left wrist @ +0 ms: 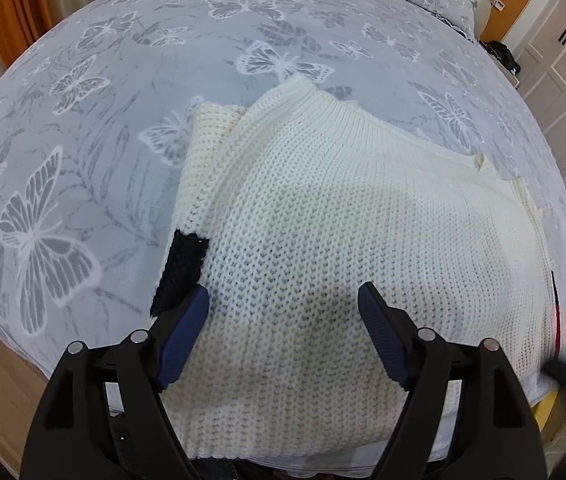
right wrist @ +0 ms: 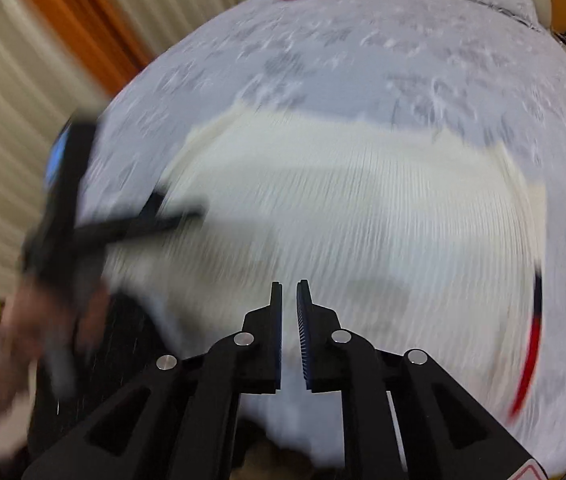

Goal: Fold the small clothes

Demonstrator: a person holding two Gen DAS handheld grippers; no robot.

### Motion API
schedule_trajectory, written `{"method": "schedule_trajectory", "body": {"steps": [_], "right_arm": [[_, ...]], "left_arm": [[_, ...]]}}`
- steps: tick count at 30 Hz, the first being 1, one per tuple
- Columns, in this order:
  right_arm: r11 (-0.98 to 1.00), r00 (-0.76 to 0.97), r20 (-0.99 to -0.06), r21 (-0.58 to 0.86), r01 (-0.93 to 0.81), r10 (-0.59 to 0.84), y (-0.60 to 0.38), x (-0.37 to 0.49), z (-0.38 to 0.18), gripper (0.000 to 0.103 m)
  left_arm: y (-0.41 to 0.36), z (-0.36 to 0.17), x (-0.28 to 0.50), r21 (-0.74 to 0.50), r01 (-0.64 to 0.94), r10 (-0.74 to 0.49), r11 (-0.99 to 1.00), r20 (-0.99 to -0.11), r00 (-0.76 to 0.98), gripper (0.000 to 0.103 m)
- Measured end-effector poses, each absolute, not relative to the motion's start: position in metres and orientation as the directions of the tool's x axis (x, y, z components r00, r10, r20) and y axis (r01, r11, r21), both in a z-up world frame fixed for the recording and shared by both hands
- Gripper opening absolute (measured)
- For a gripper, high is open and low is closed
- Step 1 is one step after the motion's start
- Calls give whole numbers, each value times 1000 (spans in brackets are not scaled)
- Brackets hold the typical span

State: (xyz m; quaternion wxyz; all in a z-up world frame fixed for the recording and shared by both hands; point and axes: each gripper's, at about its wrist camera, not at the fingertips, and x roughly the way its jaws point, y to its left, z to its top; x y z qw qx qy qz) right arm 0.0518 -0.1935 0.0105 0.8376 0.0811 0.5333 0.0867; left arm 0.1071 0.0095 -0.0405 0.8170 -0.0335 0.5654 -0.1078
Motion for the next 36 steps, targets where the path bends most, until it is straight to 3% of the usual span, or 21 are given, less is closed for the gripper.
{"method": "schedule_trajectory", "body": {"steps": [4,7,9,10,11,17,20,25,27,30,31,32,34,36], "right_arm": [[983,405,-899,183,1,167,-194,146,-12,30],[989,354,-926,149,13,135,-188,184,-31,30],[990,304,-944,141,14,130,-188,195,-46,15],[990,296,-946,143,20,130,-190,194,-50,0],[988,320,-938,152,27,136,-194,188,-46,0],[966,454,-860,258,-10,234,-208,98,17,0],[930,369,-854,354,-100,365,-190,12,29,0],[876,117,-874,450,-174,472,-136,-102,-1,3],[885,45,-893,434,-168,447,-122,-132,-20,7],[916,126,-907,394,-80,401,-141,-133,-18,8],[924,189,-906,380,-31,379,-156,-127,-11,17],[936,260,-906,350,23,333,-175,-120,-2,39],[953,400,-899,260,156,180,-222,-108,17,63],[940,459,-888,164,298,9,-271,-104,23,65]], "left_arm": [[12,-39,108,-191,125,-222,974,-918,327,75],[13,-39,109,-198,130,-230,971,-920,316,75],[15,-39,110,-205,133,-237,970,-921,309,75],[15,-40,110,-208,137,-242,968,-921,307,75],[15,-40,111,-209,143,-244,967,-921,304,75],[16,-42,111,-210,157,-249,965,-921,299,76],[13,-42,108,-192,166,-236,967,-922,307,76],[7,-41,102,-151,181,-204,972,-925,321,76],[5,-39,100,-144,179,-196,973,-926,323,76],[4,-34,93,-136,172,-186,976,-927,325,76],[5,-31,90,-141,171,-191,975,-927,323,76],[8,-26,85,-157,171,-205,973,-924,322,76],[16,-19,77,-192,164,-236,968,-918,319,82],[34,-13,67,-238,123,-266,963,-908,325,87]]}}
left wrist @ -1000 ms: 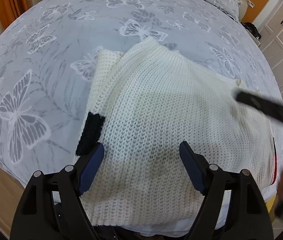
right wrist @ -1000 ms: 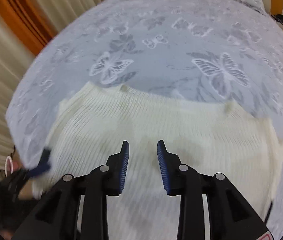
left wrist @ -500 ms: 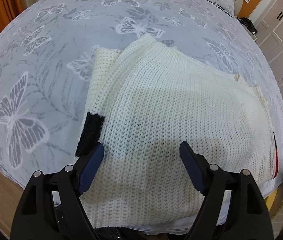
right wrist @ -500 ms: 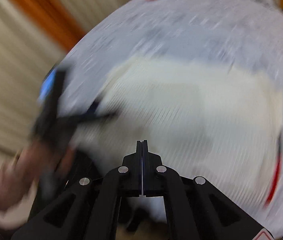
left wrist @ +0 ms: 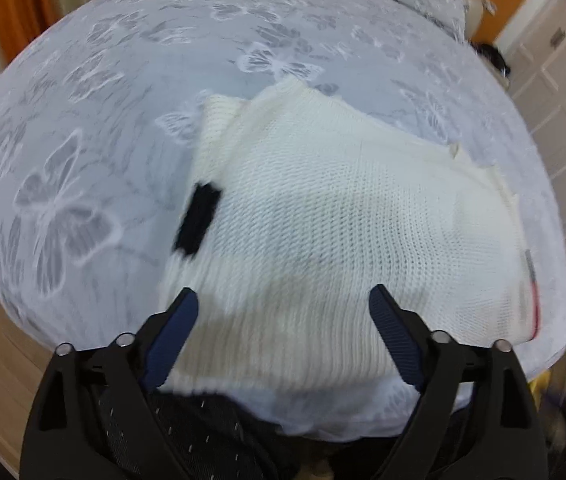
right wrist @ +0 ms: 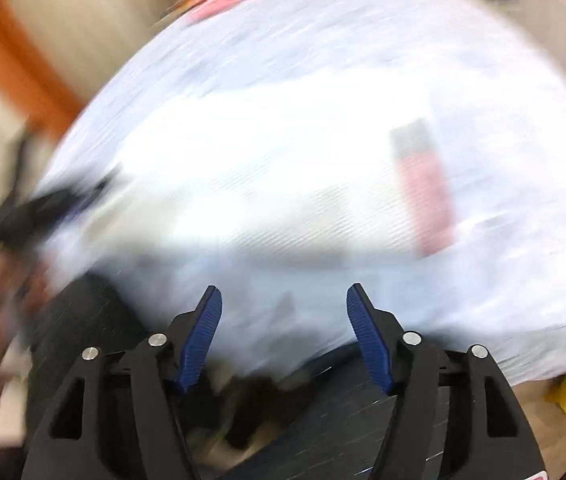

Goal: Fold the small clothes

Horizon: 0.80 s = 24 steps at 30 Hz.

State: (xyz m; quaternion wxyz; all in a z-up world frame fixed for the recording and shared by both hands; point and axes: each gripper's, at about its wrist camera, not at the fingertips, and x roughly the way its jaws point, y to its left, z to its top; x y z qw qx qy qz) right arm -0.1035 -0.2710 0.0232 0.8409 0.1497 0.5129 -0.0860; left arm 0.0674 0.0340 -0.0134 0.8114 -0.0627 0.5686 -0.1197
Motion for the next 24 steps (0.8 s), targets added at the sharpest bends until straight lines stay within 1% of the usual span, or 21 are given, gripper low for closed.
{"method": "schedule_trajectory", "body": {"steps": [1,2,4,5,6,9,11,15,16,17,18,19,20,21,23,24], "right_arm": [[927,461,-887,146,346,-32,-289,-103,21,68],[909,456,-888,146,391,-53,-307,-102,16,68],[867,436,-899,183,463,-43,-339,-100,-2,68],[847,422,-906,205,490,-25,-351,-100,-11,68],[824,419,-908,250,508,16,-358,-99,-22,68],[746,459,-879,389,541,126,-368,-93,-43,68],[700,488,-850,473,535,201,-366,-87,-53,68],[692,451,-866,462,555,216,-356,-68,-69,69],[696,457,-865,458,552,207,-352,-67,-68,67],[699,470,-858,466,543,207,-351,-65,-66,51],[694,488,-843,491,526,227,-352,-69,-65,35],[682,495,-833,513,521,248,-353,-68,-64,14],[664,508,-821,534,523,259,-355,-71,-61,14],[644,544,-798,564,517,262,-359,-74,-56,14],[638,575,-779,580,506,251,-362,-77,-41,13],[638,588,-769,588,497,251,-364,-83,-32,13]], "left_arm": [[44,-14,64,-250,96,-268,963,-908,321,87],[52,-17,61,-262,74,-272,962,-909,315,88],[71,-32,57,-296,8,-286,955,-916,282,89],[77,-38,56,-309,-24,-292,951,-919,265,88],[84,-48,55,-348,-70,-323,935,-916,237,88],[93,-64,53,-418,-157,-383,895,-899,212,88],[90,-64,53,-425,-154,-384,892,-893,235,88],[73,-70,64,-419,-140,-388,897,-899,204,88],[70,-70,66,-406,-138,-376,903,-905,199,88],[67,-70,70,-394,-133,-365,909,-909,201,78],[68,-69,71,-397,-123,-368,909,-907,204,46],[67,-68,74,-424,-102,-400,900,-896,193,26],[70,-69,77,-478,-109,-457,871,-872,172,19],[74,-67,78,-505,-133,-480,853,-859,178,18],[85,-57,77,-559,-154,-529,815,-826,194,17],[88,-51,76,-564,-150,-534,812,-822,196,17]]}}
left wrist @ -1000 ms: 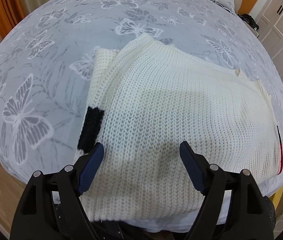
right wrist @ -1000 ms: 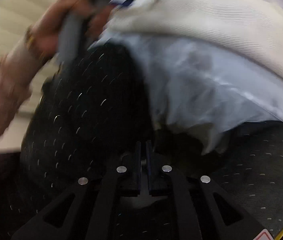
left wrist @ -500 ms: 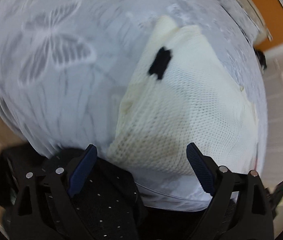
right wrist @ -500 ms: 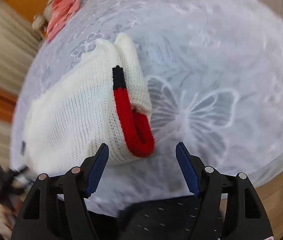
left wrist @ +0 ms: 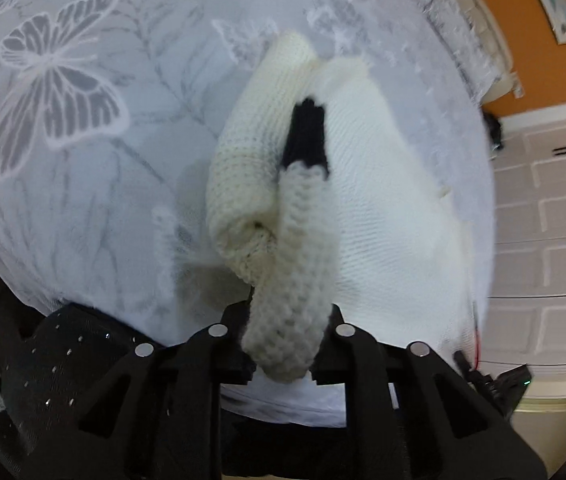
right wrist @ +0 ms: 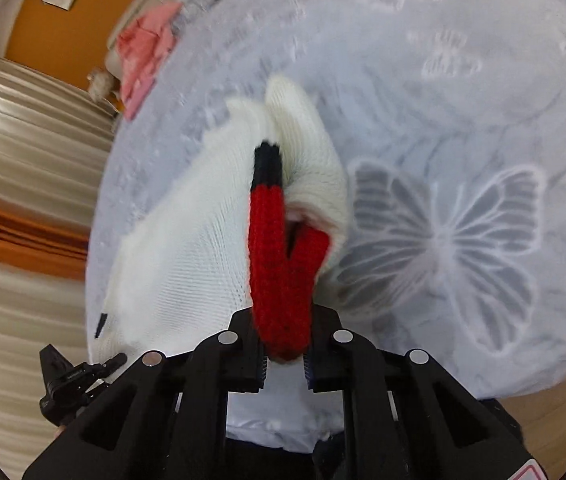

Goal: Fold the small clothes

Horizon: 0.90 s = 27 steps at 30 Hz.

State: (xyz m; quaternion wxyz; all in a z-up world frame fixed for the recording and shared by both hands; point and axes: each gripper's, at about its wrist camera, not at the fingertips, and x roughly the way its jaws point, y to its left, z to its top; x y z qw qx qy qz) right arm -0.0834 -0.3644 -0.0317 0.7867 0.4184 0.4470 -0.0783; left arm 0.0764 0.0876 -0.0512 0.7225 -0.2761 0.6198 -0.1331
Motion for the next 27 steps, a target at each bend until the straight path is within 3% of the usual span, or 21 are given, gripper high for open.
{"method": "schedule_trajectory", "body": {"steps": [5,8,10,11,12,13,15,16,19,22,25,27], "right_arm": [[680,577,-777,567,466,253,-359,-117,-2,12],[732,504,-838,475,488,208,-350,-132,-12,17],[792,389,-919,277,544,54,-347,-133,-21,24],[808,364,-930,176,562,-51,-345,-131,-13,24],[820,398,-913,162,550,-86,-342,-129,-2,24],[836,447,-889,169,522,-99,-337,-124,13,25],[891,522,-851,187,413,-63,-318,-99,42,25],[918,535,-844,182,352,-38,-303,-83,51,25],[964,553,-828,212,158,92,-259,-27,51,50],[977,495,-854,209,40,162,-221,25,21,50],[980,421,-889,199,5,178,-198,56,-12,43],[981,368,-914,191,15,172,-195,66,-35,20]], "left_arm": [[98,-27,61,-570,-105,-553,815,-820,149,16],[93,-32,43,-504,-62,-499,861,-863,80,18],[82,-35,31,-393,3,-392,919,-916,81,24],[80,-33,28,-344,23,-344,939,-934,99,27],[77,-25,24,-304,35,-306,952,-942,135,28],[75,-15,21,-288,40,-290,957,-941,174,31],[72,7,16,-254,55,-259,966,-928,267,50],[69,16,14,-229,61,-237,971,-922,308,54],[59,31,18,-149,100,-176,984,-905,388,66],[49,26,24,-128,116,-163,985,-912,377,66],[51,15,25,-158,100,-183,982,-924,335,66],[54,7,24,-179,79,-195,981,-931,308,66]]}}
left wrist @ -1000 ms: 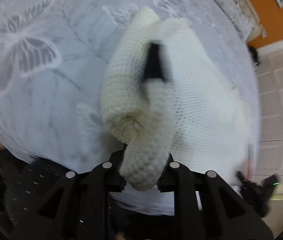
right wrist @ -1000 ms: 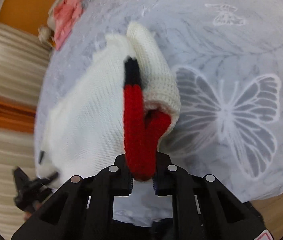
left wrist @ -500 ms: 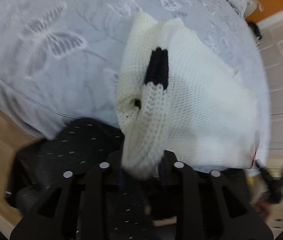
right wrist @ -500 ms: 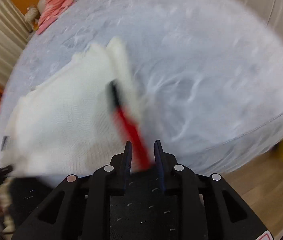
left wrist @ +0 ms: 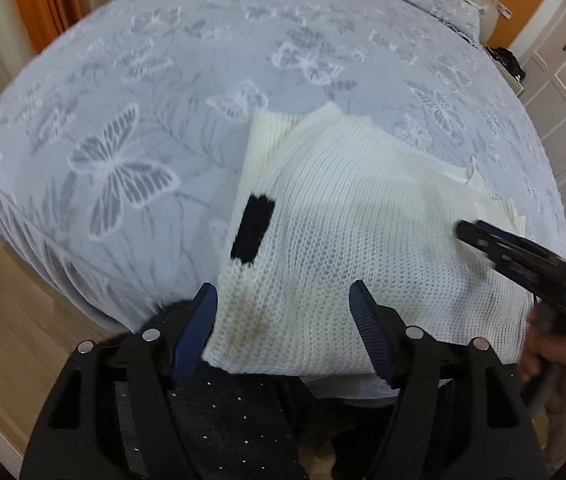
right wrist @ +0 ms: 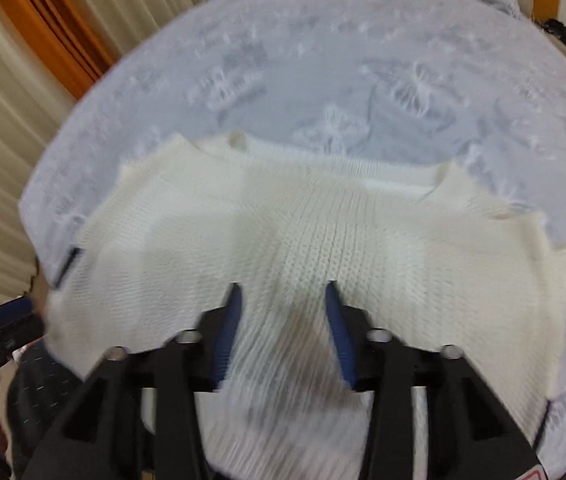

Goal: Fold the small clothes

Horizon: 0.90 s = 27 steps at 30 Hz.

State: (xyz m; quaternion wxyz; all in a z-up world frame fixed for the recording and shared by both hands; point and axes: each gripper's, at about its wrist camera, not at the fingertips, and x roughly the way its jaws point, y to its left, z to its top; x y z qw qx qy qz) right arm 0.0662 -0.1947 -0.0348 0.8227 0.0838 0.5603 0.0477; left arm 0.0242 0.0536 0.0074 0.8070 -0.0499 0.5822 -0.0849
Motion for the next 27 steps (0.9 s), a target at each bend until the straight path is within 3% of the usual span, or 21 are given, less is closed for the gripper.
{"method": "schedule_trajectory", "body": {"steps": [1,7,11,13,15,18,20,24,25,27], "right_arm": [[979,349,-920,201,32,178,-198,71,-42,1],[933,459,-834,358,27,307,-215,3,12,0],[886,309,-831,443,-133,462,-179,-71,27,0],[931,287,-891,305,-200,353,-158,-92,24,0],[967,361,-902,181,-181,236,-164,-77,22,8],[967,424,-872,252,-40,245,-202,-23,12,15],[975,432,-879,221,-3,200,-212,9,4,34],[984,406,-899,178,-8,166,-209,60,-17,34],[985,390,-907,172,-11,163,-208,67,-23,33],[983,345,-921,185,-12,178,-207,76,-35,9]], "left_arm": [[55,4,24,-184,72,-197,980,-934,299,66],[63,-4,25,-174,65,-186,983,-937,296,66],[68,-11,30,-169,51,-176,984,-943,284,66],[68,-13,32,-170,51,-177,984,-943,282,67],[63,-15,32,-171,55,-180,984,-943,280,67],[53,-15,31,-175,62,-185,983,-944,273,67],[46,-9,28,-184,77,-198,980,-938,284,68],[34,-1,21,-165,130,-198,978,-932,304,74],[32,-1,21,-159,140,-195,977,-932,304,74],[29,-3,21,-150,149,-189,977,-935,299,74]]}}
